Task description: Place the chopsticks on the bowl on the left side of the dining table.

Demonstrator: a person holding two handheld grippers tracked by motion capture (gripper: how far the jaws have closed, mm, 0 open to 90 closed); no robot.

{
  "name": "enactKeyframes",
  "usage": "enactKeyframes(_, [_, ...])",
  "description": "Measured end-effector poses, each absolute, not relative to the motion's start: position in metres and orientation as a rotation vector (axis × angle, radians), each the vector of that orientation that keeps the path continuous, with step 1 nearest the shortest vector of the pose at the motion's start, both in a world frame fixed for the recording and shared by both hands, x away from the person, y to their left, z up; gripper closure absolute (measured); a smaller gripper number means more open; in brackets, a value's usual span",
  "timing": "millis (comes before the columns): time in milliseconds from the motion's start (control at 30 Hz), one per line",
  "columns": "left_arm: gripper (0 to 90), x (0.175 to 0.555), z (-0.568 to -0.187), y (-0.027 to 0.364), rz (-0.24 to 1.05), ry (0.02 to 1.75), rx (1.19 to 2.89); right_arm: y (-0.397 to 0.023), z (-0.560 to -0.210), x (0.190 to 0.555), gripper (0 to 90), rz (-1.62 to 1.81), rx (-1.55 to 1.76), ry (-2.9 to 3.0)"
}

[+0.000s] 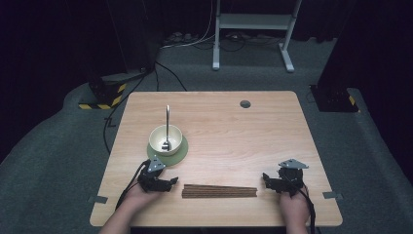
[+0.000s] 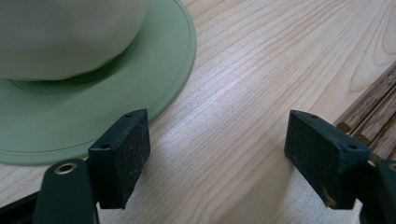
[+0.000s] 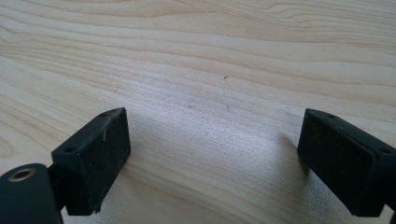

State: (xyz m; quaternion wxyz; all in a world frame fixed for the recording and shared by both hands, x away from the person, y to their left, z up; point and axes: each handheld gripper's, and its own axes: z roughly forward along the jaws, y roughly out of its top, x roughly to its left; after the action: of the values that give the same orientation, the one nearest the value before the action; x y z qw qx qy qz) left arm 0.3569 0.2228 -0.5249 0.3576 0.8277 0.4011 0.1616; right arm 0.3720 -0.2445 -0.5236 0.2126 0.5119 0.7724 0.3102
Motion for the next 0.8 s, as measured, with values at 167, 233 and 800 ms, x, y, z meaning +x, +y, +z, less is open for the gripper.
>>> enactKeyframes(167, [22.8,0.358,-0.525,0.223,0.413,1.032,2.138,-0.244,-0.524,0.372,9.6,0.861,1.420,2.145])
enactKeyframes(233, [22.6,0.360,-0.524,0.222,0.413,1.029,2.144,-0.244,-0.524,0.372,9.7,0.860,1.421,2.144])
enactKeyframes(800, [30.2,0.363,-0.517,0.218,0.309,1.003,2.127,-0.244,-0.523,0.371,9.7,0.860,1.420,2.149])
